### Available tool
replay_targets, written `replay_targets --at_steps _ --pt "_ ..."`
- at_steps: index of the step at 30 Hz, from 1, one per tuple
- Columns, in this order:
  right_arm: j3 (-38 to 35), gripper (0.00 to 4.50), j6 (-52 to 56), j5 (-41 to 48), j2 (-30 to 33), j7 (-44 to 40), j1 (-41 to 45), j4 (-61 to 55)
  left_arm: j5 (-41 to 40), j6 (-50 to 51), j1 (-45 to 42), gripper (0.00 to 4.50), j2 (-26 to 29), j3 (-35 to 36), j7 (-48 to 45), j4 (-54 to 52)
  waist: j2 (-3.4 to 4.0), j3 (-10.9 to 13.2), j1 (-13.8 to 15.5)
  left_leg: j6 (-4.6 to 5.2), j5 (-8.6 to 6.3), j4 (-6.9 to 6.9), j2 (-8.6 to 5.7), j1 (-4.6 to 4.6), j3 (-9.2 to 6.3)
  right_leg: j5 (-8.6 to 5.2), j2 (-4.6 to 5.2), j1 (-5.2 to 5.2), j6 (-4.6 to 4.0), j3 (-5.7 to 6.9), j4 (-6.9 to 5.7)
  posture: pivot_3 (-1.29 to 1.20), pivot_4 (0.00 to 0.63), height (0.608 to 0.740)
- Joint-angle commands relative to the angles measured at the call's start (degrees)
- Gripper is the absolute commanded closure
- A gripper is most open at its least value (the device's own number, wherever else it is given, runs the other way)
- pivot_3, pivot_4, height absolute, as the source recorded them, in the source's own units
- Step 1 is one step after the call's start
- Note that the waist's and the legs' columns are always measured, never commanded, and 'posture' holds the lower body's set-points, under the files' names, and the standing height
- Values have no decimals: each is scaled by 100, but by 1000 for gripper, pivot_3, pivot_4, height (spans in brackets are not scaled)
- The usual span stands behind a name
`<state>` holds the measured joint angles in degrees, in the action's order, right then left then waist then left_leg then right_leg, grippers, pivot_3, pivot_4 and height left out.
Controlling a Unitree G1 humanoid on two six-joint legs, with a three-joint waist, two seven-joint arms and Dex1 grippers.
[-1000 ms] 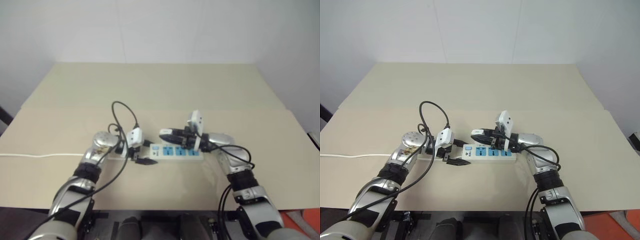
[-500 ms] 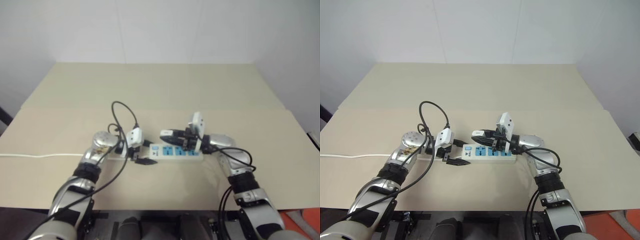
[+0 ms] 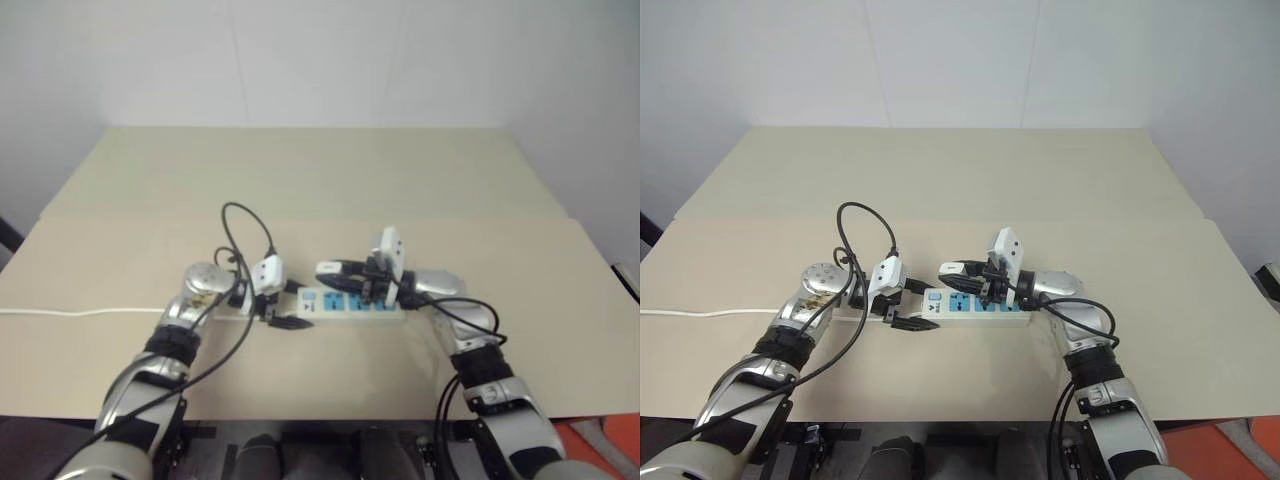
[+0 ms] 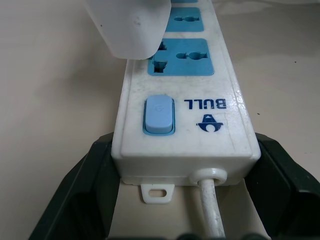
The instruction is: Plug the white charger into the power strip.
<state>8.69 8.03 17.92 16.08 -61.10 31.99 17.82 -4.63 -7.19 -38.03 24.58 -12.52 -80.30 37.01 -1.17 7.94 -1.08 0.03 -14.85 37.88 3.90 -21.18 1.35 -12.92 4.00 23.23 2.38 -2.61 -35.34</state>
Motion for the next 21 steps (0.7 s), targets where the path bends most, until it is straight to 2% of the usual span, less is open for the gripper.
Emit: replay_targets --at_steps 1,21 --pt "159 3335 -27 -195 -26 -32 -52 188 69 46 19 1234 114 -88 -86 -69 0 0 -2 0 0 0 1 1 0 0 -1 0 -1 0 -1 0 150 740" --pt "246 3335 -66 -262 -138 -142 -138 133 65 68 43 1234 186 -89 -112 -95 -2 -1 -20 0 0 -1 7 5 -3 -3 -11 1 -9 -4 -10 0 150 740"
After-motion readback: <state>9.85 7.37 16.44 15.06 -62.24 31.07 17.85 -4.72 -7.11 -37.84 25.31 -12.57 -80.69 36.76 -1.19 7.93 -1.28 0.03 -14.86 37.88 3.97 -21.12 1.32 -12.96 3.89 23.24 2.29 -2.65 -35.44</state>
